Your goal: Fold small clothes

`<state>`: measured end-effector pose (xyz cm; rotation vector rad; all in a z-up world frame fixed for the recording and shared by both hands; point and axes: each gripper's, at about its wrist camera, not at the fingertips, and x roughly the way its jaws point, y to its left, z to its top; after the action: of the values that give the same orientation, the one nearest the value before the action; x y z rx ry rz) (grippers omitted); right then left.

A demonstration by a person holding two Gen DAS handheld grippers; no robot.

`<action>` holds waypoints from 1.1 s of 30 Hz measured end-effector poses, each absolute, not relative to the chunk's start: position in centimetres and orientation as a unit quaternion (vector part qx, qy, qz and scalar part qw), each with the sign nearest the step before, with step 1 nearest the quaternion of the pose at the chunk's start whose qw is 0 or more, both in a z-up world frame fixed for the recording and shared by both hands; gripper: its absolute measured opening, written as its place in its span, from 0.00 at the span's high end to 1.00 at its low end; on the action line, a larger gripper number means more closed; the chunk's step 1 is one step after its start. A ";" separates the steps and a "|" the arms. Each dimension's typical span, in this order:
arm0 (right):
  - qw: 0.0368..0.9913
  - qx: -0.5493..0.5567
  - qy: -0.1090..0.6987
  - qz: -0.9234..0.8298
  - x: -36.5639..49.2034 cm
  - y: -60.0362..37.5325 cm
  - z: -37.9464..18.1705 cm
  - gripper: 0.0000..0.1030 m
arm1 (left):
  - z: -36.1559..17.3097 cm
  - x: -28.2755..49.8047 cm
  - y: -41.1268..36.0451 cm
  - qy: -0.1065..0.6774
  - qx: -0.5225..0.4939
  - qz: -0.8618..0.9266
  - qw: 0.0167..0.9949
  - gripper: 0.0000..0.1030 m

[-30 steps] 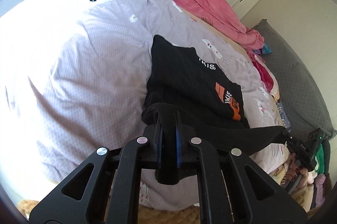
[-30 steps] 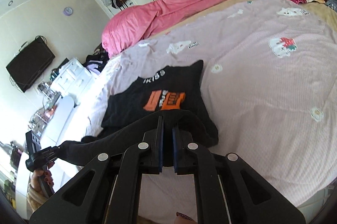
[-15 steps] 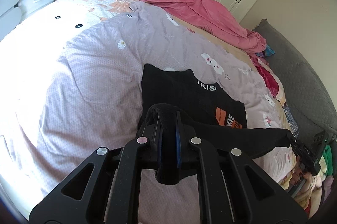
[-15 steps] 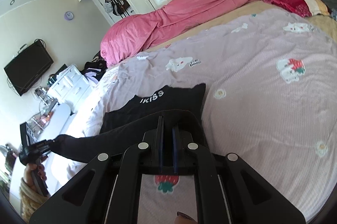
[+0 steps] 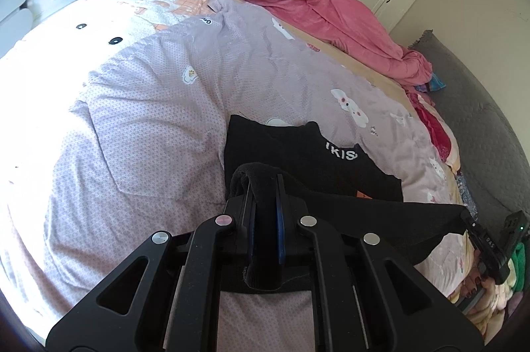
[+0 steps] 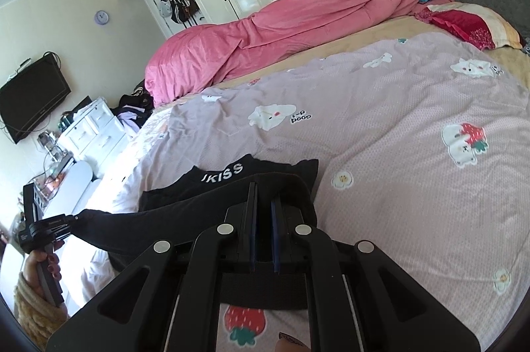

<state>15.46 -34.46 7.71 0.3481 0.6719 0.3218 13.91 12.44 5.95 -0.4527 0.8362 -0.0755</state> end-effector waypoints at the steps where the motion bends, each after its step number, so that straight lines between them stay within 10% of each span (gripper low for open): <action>1: 0.917 0.167 0.328 0.154 15.7 -34.3 7.6 0.94 | 5.7 14.2 12.4 0.404 -0.216 -0.035 0.888 0.97; 21: 0.908 0.159 0.368 0.124 19.2 -33.1 4.2 0.91 | 2.7 17.5 12.0 0.433 -0.192 -0.014 0.881 0.88; 25: 0.911 0.161 0.363 0.115 19.0 -33.4 4.4 0.70 | 3.3 17.1 12.2 0.422 -0.191 -0.010 0.886 0.76; 33: 0.914 0.162 0.350 0.128 17.8 -33.0 5.4 0.63 | 5.5 15.1 12.0 0.391 -0.170 -0.006 0.905 0.69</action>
<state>17.83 -32.99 5.42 0.3340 0.7207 0.2630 15.12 12.00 5.48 -0.3520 0.8074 -0.0120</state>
